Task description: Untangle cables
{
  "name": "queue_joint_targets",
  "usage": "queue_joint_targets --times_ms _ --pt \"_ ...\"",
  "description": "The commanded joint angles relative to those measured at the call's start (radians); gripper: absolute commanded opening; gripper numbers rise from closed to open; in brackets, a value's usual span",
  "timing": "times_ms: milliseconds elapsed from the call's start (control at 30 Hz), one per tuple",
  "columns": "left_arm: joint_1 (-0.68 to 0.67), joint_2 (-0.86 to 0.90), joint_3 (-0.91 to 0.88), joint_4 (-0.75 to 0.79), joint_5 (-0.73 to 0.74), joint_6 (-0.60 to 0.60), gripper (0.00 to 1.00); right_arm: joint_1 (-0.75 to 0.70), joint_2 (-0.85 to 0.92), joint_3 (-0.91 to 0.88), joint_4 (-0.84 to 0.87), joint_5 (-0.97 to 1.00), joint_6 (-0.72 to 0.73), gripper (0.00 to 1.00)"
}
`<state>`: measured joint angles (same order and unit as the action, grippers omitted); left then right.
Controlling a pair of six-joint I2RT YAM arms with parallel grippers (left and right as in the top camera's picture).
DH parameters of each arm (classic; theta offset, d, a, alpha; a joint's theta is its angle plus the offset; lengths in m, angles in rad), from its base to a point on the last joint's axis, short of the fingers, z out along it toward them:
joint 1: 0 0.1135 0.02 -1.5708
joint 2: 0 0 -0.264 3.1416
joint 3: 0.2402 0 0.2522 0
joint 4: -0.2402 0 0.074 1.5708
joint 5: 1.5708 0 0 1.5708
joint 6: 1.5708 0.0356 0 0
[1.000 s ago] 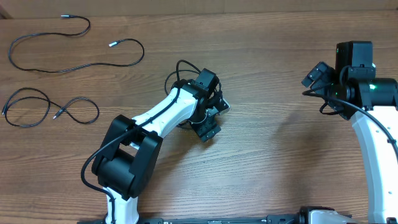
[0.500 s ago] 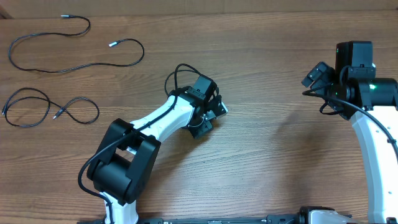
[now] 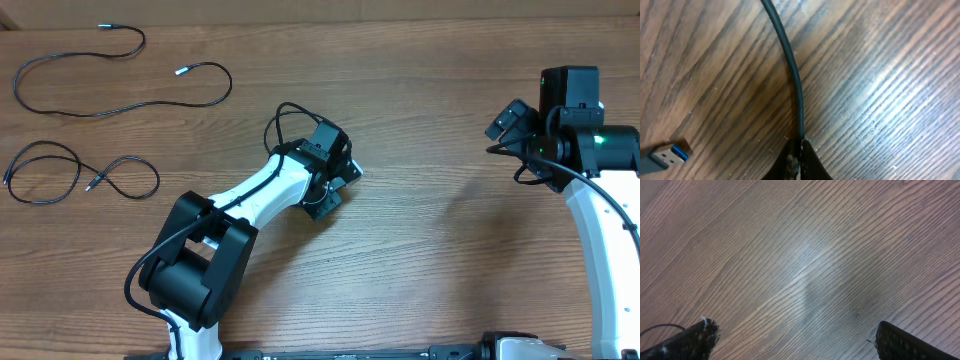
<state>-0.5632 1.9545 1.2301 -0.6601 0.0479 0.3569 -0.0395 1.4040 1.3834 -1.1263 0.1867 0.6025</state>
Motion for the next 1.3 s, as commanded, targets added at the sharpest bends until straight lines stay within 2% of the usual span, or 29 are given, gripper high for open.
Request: queue_joint_targets --times_ms 0,200,667,933,1133,1167,1267 --pt "-0.001 0.02 -0.034 0.003 0.005 -0.138 0.04 -0.002 0.0 -0.004 0.002 0.002 0.0 1.0" --pt "-0.001 0.019 -0.021 -0.01 0.026 -0.193 0.04 -0.002 0.0 -0.004 0.002 0.002 0.0 1.0" --pt "0.001 -0.06 0.18 -0.2 0.262 -0.193 0.04 -0.002 0.0 -0.004 0.002 0.002 0.0 1.0" --pt "0.001 -0.082 0.181 -0.199 0.274 -0.201 0.04 -0.002 0.0 -0.004 0.002 0.002 0.0 1.0" --pt "0.031 -0.118 0.182 -0.171 0.529 -0.201 0.04 -0.002 0.0 -0.004 0.002 0.002 0.0 1.0" --pt "0.071 -0.13 0.182 -0.158 0.616 -0.209 0.04 -0.002 0.0 -0.004 0.002 0.002 0.0 1.0" --pt "0.137 -0.13 0.182 -0.152 0.745 -0.224 0.04 -0.002 0.0 -0.004 0.002 0.002 0.0 1.0"
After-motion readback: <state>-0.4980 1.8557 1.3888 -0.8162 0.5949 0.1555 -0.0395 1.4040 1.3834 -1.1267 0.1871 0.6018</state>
